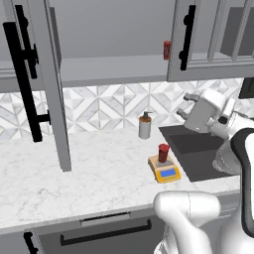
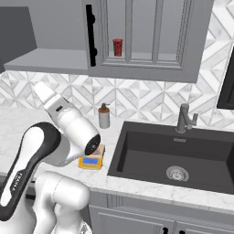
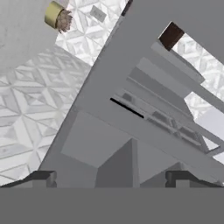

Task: Pick the yogurt and place it on the digital scale for weighing, and close the cabinet.

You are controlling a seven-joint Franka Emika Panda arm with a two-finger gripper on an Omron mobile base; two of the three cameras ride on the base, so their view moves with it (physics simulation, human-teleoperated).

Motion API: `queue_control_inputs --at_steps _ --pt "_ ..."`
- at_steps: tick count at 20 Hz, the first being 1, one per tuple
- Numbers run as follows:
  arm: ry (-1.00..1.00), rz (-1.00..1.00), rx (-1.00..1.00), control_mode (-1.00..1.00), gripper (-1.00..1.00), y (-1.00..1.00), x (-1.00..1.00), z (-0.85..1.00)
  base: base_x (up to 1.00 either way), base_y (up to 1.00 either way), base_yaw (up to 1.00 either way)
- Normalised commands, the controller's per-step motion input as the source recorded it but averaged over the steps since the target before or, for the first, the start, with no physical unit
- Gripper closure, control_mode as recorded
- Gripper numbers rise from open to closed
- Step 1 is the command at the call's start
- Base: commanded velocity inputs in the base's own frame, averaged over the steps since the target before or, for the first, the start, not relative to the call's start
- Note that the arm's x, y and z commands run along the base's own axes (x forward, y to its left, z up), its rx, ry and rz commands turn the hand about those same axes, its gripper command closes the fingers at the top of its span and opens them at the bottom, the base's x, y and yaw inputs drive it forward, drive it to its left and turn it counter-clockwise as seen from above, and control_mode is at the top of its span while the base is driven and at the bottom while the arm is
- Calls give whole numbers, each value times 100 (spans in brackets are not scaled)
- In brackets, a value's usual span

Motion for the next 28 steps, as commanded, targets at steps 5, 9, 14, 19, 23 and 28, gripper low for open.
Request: queue_control_inputs --at_steps 5,9,14,19,23,28 --pt "-3 -8 5 -100 -100 100 0 16 0 0 0" --pt "-10 -1 16 -100 -100 100 0 -5 0 0 0" --pt "-5 0 31 -100 -100 89 -3 -34 0 0 0" --pt "-2 0 40 -100 -100 82 0 -44 0 0 0" --pt "0 -2 17 -100 -100 97 -5 -27 0 0 0" --pt "1 -2 7 -100 -100 86 0 -44 0 0 0"
